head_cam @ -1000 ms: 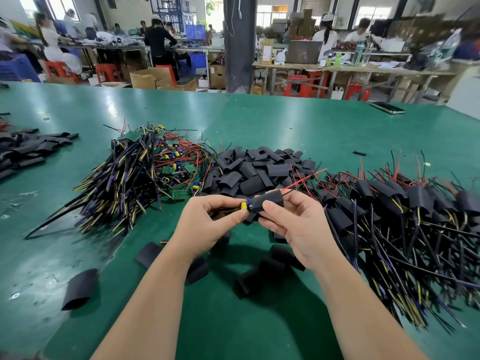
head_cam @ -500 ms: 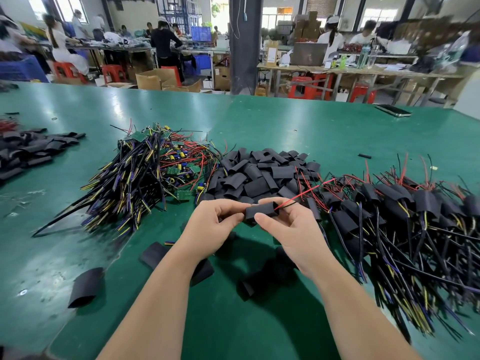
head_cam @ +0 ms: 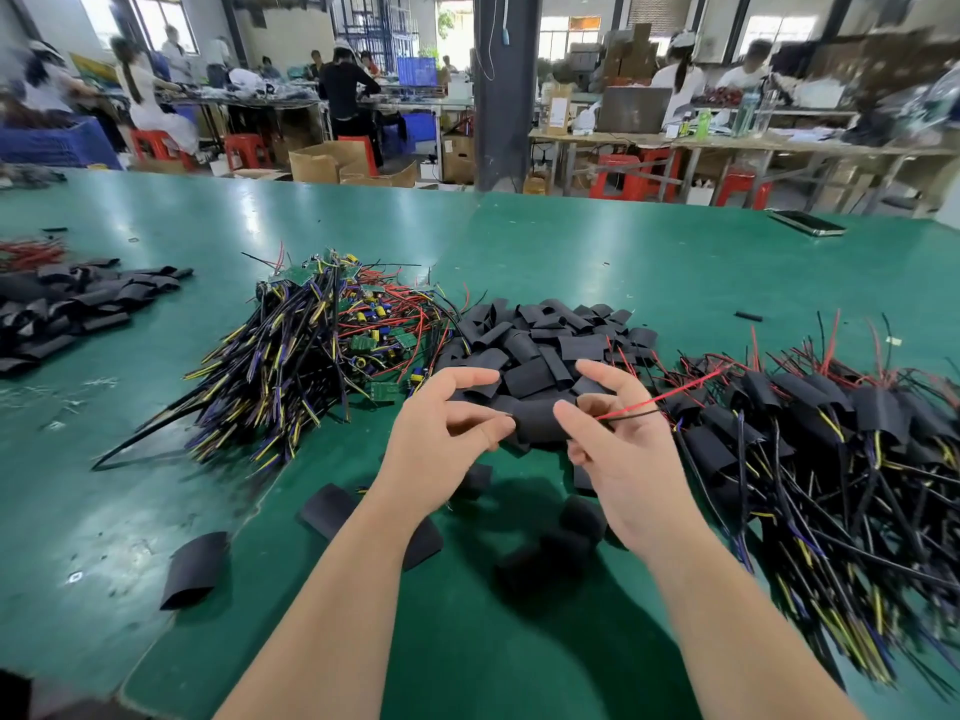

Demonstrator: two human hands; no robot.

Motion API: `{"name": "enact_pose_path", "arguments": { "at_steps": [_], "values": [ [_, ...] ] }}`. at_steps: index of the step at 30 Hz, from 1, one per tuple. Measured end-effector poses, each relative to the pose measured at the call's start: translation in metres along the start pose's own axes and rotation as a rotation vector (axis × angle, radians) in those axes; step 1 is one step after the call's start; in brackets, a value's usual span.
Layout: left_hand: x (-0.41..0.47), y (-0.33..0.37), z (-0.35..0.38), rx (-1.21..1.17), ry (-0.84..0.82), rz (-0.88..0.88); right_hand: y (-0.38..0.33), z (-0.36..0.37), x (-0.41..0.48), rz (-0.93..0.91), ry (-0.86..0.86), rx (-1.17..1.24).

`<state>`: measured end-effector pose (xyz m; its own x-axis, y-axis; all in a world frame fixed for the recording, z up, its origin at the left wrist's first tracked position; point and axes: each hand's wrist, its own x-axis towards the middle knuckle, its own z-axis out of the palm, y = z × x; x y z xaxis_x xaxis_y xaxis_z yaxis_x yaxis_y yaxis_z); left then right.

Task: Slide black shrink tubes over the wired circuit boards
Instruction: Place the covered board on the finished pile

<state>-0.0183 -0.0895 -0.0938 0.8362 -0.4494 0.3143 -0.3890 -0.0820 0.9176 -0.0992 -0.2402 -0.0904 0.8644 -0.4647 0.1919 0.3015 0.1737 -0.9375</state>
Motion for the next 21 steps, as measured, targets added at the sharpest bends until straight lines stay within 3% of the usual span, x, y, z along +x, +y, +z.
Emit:
{"name": "enact_pose_path", "arguments": {
  "at_steps": [15,21],
  "values": [
    [0.001,-0.004,0.001,-0.043,0.016,-0.016,-0.006,0.004,-0.006,-0.009,0.023,-0.186],
    [0.004,-0.004,-0.004,-0.126,0.184,0.040,-0.015,0.017,-0.003,0.181,0.157,0.321]
  ]
}}
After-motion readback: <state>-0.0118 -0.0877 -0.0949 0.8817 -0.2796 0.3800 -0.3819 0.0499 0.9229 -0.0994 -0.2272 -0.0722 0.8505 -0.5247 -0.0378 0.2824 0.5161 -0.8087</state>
